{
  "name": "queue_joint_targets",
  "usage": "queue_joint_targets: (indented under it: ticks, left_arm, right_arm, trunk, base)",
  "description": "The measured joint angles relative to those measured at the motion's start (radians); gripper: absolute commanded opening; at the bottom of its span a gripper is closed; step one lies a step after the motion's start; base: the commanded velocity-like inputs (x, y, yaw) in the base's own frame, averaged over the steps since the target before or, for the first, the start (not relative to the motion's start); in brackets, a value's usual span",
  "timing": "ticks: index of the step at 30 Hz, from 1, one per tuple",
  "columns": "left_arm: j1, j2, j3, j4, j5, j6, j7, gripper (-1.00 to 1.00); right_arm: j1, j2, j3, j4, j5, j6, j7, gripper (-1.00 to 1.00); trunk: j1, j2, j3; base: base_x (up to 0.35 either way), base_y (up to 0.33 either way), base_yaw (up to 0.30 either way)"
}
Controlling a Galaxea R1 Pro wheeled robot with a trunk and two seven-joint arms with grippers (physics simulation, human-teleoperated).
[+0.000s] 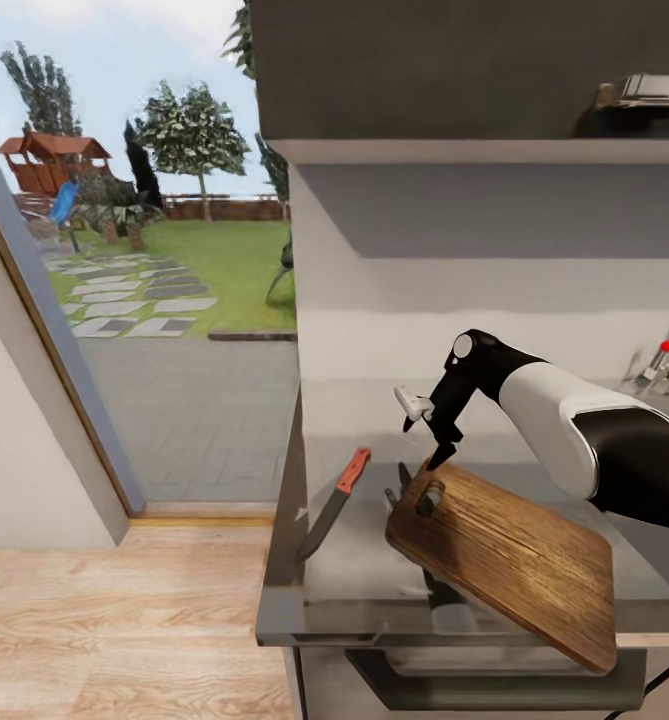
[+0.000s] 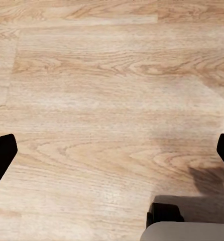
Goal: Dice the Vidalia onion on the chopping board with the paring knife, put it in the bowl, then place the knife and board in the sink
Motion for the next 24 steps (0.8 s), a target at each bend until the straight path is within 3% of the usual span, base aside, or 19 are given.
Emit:
queue_joint_targets:
  ticks: [24]
  left_arm:
    - [0.000, 0.000, 0.000, 0.001, 0.000, 0.000, 0.000, 1.00]
  right_arm:
    - [0.028, 0.005, 0.005, 0.001, 0.002, -0.005, -0.040, 1.00]
  trunk:
    - [0.000, 0.000, -0.001]
  base:
    - [0.007, 0.000, 0.000]
